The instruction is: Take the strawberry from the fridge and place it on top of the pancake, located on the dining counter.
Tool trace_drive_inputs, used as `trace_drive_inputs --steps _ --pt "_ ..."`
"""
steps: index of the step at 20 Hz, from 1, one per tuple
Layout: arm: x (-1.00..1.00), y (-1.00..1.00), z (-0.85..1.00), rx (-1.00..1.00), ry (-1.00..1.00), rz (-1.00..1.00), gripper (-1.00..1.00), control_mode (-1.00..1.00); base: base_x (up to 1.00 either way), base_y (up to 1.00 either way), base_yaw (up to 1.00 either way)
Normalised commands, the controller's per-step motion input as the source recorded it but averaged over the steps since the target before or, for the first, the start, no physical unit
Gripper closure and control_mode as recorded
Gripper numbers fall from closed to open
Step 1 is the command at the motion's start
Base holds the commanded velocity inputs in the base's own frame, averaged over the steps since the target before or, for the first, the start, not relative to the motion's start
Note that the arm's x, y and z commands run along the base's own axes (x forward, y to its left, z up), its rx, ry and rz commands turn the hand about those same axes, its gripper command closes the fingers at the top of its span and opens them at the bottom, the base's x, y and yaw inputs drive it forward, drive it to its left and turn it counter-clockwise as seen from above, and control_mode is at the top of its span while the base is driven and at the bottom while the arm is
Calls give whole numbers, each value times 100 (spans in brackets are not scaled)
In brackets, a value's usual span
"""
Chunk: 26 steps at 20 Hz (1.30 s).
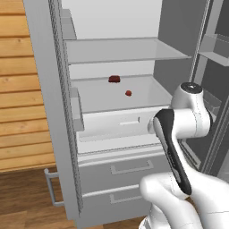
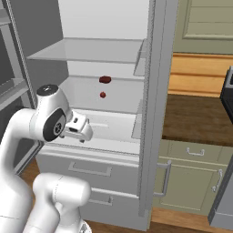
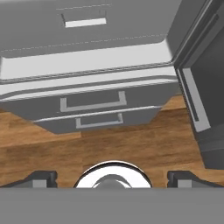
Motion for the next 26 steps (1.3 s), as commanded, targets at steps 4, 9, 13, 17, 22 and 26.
trace_drive_inputs --steps 4,9,13,17,22,26 --pt "-51 0 -21 0 -3 0 -100 -100 0 0 0" --pt "-45 0 -9 0 -3 2 -100 -100 0 0 0" --pt "-12 0 -10 0 0 2 -100 -100 0 0 0" --pt "0 0 -1 0 0 0 -100 -100 0 0 0" --pt "0 0 0 0 0 0 -100 -100 0 0 0" --pt "0 0 0 0 0 0 -100 -100 0 0 0"
